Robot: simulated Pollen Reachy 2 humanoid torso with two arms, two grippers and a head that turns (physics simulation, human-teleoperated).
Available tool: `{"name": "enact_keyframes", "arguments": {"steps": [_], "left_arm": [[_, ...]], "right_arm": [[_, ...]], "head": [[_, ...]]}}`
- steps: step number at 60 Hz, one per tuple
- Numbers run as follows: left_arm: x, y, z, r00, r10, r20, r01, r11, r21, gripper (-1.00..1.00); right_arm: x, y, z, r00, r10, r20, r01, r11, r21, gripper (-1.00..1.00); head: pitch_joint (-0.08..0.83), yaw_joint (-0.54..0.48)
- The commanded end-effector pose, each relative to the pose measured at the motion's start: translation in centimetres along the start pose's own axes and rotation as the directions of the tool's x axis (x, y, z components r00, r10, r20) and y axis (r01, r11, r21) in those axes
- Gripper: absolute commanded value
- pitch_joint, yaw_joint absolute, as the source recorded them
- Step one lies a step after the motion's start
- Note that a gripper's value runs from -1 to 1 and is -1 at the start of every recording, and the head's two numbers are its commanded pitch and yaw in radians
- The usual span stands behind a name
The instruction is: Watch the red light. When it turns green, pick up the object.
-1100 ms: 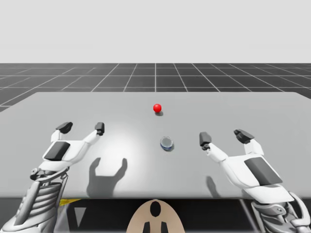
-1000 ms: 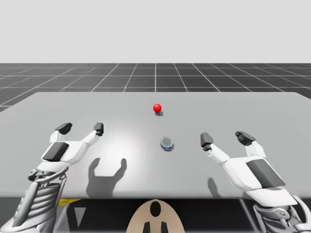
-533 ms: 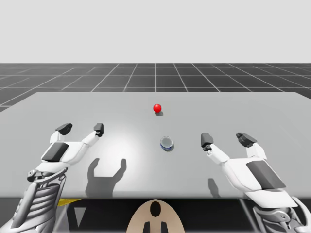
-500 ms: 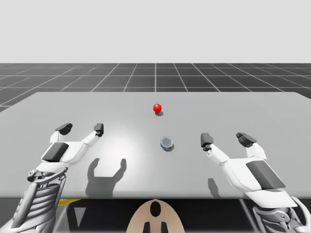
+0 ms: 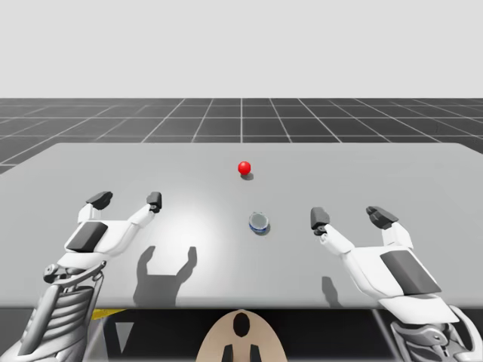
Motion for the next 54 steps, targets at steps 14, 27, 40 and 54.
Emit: {"name": "enact_keyframes", "arguments": {"steps": [14, 27, 40, 54], "left_arm": [[0.00, -0.11, 0.03, 1.000, -0.001, 0.002, 0.001, 1.000, -0.003, -1.00], [0.02, -0.17, 0.08, 1.000, -0.001, 0.003, 0.001, 1.000, -0.005, -1.00], [0.03, -0.18, 0.08, 1.000, -0.002, 0.003, 0.002, 1.000, -0.006, -1.00], [0.00, -0.16, 0.11, 1.000, -0.004, 0.002, 0.004, 1.000, -0.007, -1.00]], "right_arm": [[-0.19, 0.31, 0.01, 1.000, -0.006, 0.004, 0.006, 1.000, -0.001, -1.00], [-0.21, 0.29, 0.03, 1.000, -0.002, 0.005, 0.002, 1.000, 0.001, -1.00], [-0.21, 0.29, 0.05, 1.000, 0.008, 0.007, -0.008, 1.000, -0.002, -1.00], [-0.23, 0.32, 0.06, 1.000, 0.010, 0.007, -0.010, 1.000, -0.003, -1.00]], "head": [[0.413, -0.01], [0.413, -0.01], [0.414, -0.01], [0.414, -0.01]]}}
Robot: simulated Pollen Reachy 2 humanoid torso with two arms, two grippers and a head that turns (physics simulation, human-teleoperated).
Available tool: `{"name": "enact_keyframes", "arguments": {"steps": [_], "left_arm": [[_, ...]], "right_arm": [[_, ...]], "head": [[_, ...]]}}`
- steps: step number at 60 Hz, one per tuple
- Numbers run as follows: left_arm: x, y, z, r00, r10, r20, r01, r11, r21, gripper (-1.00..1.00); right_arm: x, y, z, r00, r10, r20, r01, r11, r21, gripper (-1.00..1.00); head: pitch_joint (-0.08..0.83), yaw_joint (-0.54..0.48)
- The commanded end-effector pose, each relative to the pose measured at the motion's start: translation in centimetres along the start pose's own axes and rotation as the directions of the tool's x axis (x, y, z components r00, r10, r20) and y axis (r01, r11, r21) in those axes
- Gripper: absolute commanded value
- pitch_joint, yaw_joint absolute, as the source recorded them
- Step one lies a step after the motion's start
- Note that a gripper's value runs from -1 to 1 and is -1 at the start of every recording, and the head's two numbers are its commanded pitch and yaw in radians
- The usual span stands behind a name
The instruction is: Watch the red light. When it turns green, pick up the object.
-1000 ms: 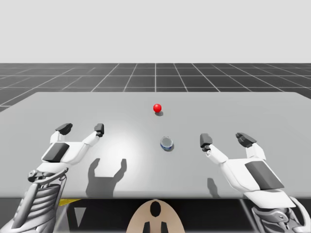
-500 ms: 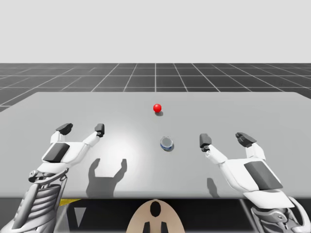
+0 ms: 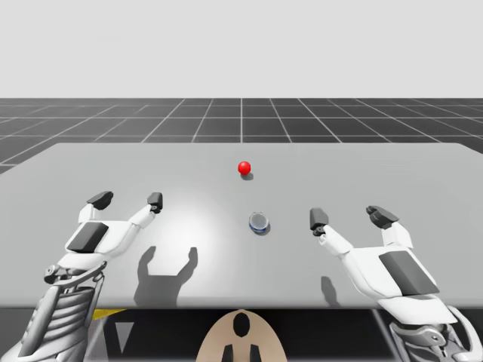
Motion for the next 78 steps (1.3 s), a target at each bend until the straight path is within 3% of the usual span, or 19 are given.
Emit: {"name": "enact_keyframes", "arguments": {"steps": [1, 78], "left_arm": [[-0.03, 0.02, 0.00, 1.000, -0.001, -0.001, 0.001, 1.000, -0.001, -1.00], [-0.13, -0.03, -0.06, 1.000, -0.012, -0.002, 0.012, 1.000, -0.006, -1.00]], "right_arm": [[-0.10, 0.19, 0.04, 1.000, -0.014, -0.001, 0.014, 1.000, -0.004, -1.00], [-0.20, 0.09, -0.02, 1.000, -0.003, 0.001, 0.003, 1.000, -0.006, -1.00]], "head": [[0.413, -0.01], [0.420, -0.02]]}}
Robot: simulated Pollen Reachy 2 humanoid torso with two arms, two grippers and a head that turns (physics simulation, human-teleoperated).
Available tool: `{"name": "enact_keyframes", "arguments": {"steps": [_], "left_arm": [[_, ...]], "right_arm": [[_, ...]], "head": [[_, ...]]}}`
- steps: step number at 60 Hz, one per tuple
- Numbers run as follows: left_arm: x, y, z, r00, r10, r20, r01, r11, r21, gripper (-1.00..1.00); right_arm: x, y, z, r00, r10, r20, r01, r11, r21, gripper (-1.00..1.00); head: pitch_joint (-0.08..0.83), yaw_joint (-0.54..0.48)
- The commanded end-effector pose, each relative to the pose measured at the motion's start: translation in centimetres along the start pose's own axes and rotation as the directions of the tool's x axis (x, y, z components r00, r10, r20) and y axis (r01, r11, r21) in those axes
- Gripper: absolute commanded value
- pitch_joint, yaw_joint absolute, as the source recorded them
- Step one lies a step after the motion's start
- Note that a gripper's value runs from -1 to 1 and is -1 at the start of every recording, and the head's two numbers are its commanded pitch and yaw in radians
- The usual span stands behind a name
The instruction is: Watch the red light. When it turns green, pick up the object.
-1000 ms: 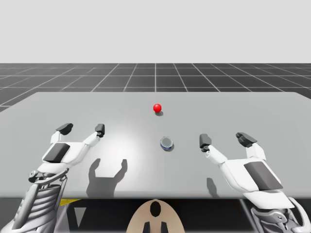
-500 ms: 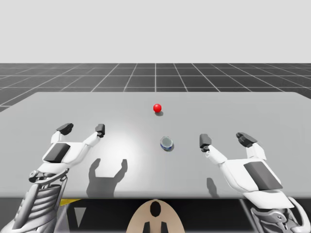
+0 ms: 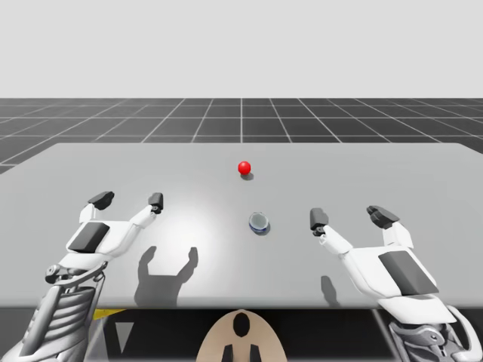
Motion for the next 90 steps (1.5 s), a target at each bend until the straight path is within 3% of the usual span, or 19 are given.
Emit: {"name": "enact_keyframes", "arguments": {"steps": [1, 46, 71, 78, 90], "left_arm": [[0.00, -0.01, -0.02, 1.000, -0.002, 0.000, 0.002, 1.000, -0.001, -1.00], [-0.05, -0.08, -0.04, 1.000, -0.009, -0.001, 0.009, 1.000, -0.004, -1.00], [-0.04, -0.03, 0.02, 1.000, -0.004, -0.004, 0.004, 1.000, -0.005, -1.00], [-0.03, -0.03, -0.01, 1.000, -0.003, -0.004, 0.003, 1.000, -0.007, -1.00], [-0.04, -0.05, -0.04, 1.000, 0.000, -0.007, 0.000, 1.000, -0.007, -1.00]], "right_arm": [[-0.09, 0.16, 0.01, 1.000, -0.015, -0.001, 0.015, 1.000, -0.004, -1.00], [-0.07, 0.28, 0.02, 1.000, -0.010, -0.002, 0.010, 1.000, -0.005, -1.00], [-0.26, 0.36, -0.04, 1.000, -0.002, -0.007, 0.002, 1.000, -0.003, -1.00], [-0.34, 0.52, -0.12, 1.000, 0.012, -0.008, -0.012, 1.000, -0.006, -1.00], [-0.58, 1.04, -0.14, 1.000, -0.012, -0.029, 0.013, 0.999, 0.042, -1.00]], "head": [[0.419, -0.02], [0.423, -0.01], [0.645, -0.08], [0.672, -0.10], [0.681, -0.08]]}}
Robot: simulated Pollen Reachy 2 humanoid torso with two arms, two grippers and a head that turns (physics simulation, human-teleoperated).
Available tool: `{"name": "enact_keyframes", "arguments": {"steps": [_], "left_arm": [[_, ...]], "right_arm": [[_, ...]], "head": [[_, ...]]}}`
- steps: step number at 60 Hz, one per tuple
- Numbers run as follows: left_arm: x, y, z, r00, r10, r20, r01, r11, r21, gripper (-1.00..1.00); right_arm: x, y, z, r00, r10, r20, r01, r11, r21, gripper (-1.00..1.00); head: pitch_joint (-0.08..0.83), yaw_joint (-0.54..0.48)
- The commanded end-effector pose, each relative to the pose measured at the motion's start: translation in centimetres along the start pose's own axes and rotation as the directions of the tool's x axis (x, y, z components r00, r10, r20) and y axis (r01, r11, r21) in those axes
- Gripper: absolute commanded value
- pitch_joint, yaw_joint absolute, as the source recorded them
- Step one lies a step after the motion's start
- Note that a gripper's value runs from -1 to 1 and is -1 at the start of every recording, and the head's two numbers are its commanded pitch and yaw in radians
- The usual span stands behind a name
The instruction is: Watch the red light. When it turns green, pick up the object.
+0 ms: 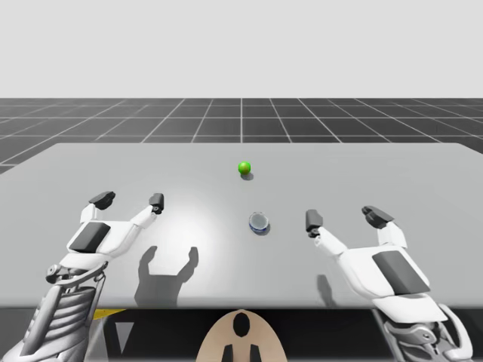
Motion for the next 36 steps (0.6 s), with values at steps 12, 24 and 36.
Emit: {"name": "enact_keyframes", "arguments": {"steps": [12, 24, 36], "left_arm": [[0.0, -0.1, 0.0, 1.000, 0.004, -0.008, -0.004, 1.000, -0.003, -1.00], [-0.1, -0.1, 0.0, 1.000, 0.003, -0.013, -0.003, 1.000, -0.012, -1.00], [-0.2, -0.2, -0.1, 1.000, 0.003, -0.018, -0.003, 1.000, -0.016, -1.00]], "right_arm": [[-2.3, 3.1, 0.1, 0.994, -0.055, -0.089, 0.068, 0.987, 0.143, -1.00], [-6.3, 6.4, -1.0, 0.974, -0.094, -0.206, 0.156, 0.938, 0.309, -1.00], [-7.2, 8.2, -2.4, 0.963, -0.038, -0.268, 0.143, 0.911, 0.387, -1.00]], "head": [[0.668, -0.08], [0.668, -0.07], [0.673, -0.07]]}}
